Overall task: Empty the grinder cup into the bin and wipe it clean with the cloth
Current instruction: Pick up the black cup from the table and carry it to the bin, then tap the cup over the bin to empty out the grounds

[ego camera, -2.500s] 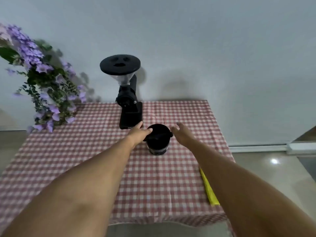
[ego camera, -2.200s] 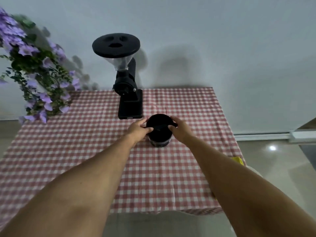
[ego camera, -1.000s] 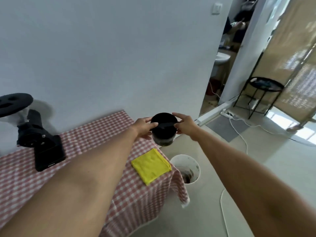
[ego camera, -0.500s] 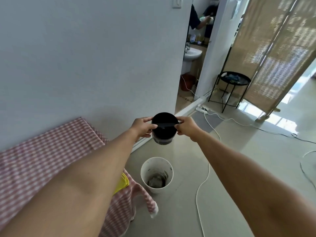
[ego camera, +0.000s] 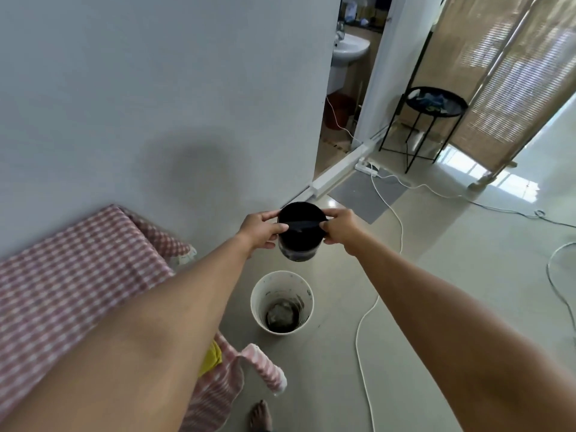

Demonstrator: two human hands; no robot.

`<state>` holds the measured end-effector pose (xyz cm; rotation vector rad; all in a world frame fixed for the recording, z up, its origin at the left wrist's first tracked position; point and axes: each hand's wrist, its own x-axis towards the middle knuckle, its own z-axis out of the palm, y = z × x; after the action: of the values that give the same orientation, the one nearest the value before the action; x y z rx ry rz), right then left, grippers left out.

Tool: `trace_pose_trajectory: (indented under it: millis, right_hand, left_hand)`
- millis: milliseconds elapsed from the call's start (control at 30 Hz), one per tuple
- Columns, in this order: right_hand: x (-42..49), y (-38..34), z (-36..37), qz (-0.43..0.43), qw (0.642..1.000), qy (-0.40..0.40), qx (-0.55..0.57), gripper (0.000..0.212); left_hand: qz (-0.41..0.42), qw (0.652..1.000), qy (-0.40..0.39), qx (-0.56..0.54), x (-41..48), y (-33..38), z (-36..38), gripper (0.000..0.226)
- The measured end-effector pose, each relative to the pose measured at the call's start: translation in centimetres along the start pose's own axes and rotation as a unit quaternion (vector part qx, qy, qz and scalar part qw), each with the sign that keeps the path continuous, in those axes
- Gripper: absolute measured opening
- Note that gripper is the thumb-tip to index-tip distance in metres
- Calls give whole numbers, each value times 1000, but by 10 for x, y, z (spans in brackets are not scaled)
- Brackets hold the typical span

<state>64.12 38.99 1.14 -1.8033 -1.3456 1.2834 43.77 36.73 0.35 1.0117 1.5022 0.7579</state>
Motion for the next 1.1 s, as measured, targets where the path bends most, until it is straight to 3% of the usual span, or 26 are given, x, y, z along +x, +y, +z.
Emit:
trace_pose_trajectory:
  millis: [300,533,867,1100]
  right_hand:
    - [72,8,35,73,994,42,71,40]
    - [123,41,50,86,993,20,83,40]
    - [188,130,70,88,989,-97,65,39]
    - [213,182,88,76,980,-156,94,41]
  left_hand:
    - [-21,1000,-12,1,81,-9,-21,54]
    - [-49,999,0,-8,124,-38,-11,50]
    - [-126,991,14,-37,176,-127,12,40]
    - [-195,976,-26,-95,202,-185,21,62]
